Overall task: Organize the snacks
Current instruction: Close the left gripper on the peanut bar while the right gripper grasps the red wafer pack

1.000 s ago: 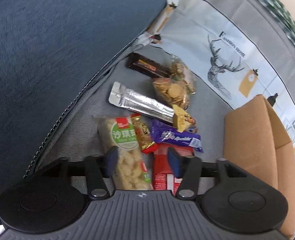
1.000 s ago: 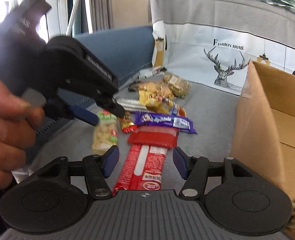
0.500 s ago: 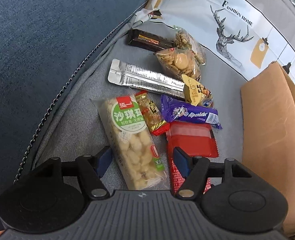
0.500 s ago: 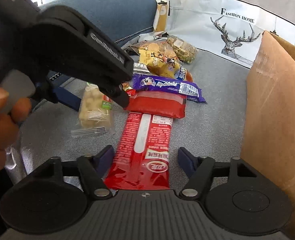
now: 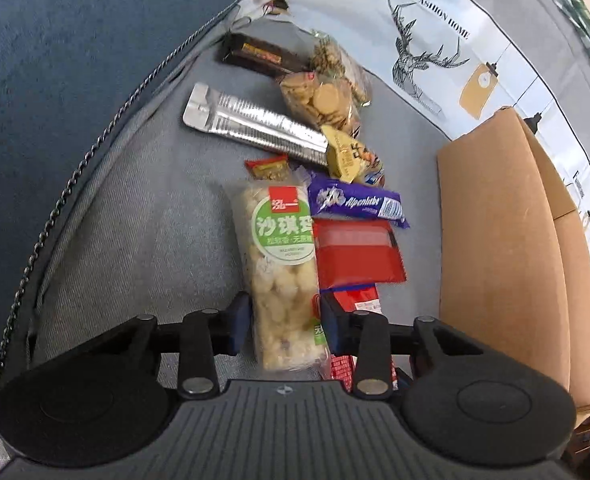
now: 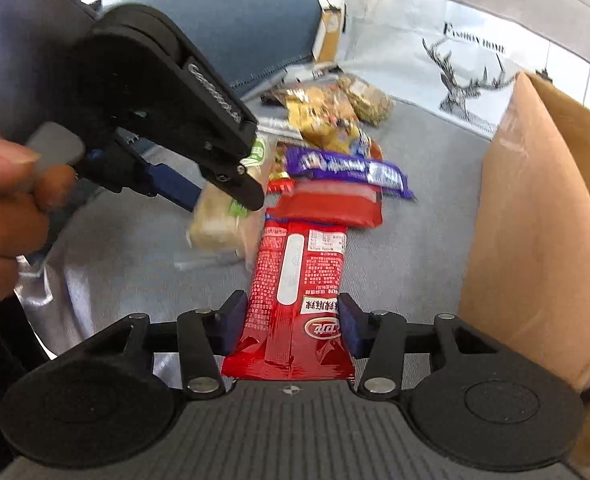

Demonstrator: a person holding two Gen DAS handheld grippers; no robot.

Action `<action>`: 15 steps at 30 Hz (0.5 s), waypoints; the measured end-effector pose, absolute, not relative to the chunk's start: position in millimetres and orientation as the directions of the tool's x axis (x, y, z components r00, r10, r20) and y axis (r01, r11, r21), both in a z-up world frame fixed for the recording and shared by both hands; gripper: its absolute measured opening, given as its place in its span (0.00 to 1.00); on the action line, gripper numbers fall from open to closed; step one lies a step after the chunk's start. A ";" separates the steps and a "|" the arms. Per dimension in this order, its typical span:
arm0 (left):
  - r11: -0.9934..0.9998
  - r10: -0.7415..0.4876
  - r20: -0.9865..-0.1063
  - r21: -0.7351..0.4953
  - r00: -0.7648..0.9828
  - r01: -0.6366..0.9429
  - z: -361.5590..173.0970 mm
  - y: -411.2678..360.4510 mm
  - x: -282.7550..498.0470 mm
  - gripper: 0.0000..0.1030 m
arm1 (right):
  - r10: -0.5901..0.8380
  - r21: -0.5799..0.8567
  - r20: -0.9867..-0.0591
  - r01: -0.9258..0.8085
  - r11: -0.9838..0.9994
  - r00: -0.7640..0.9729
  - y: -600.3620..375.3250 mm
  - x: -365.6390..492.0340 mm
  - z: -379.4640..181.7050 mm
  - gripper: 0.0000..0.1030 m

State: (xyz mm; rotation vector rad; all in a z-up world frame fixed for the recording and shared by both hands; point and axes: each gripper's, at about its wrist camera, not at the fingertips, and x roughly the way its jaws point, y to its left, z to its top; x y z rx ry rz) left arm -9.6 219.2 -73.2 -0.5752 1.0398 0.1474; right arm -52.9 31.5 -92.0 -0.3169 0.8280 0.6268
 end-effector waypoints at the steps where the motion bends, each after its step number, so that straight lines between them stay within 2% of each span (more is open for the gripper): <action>1: 0.838 -0.153 -0.846 -0.385 0.511 -0.386 -73.8 220.2 -9.6 0.41 | 0.390 -0.016 -0.768 -0.625 0.780 0.507 31.2 -51.3 -93.8 0.51; 15: 0.863 -0.116 -0.855 -0.339 0.505 -0.375 -76.5 212.8 -6.7 0.43 | 0.395 -0.005 -0.763 -0.616 0.787 0.512 31.4 -46.8 -99.1 0.54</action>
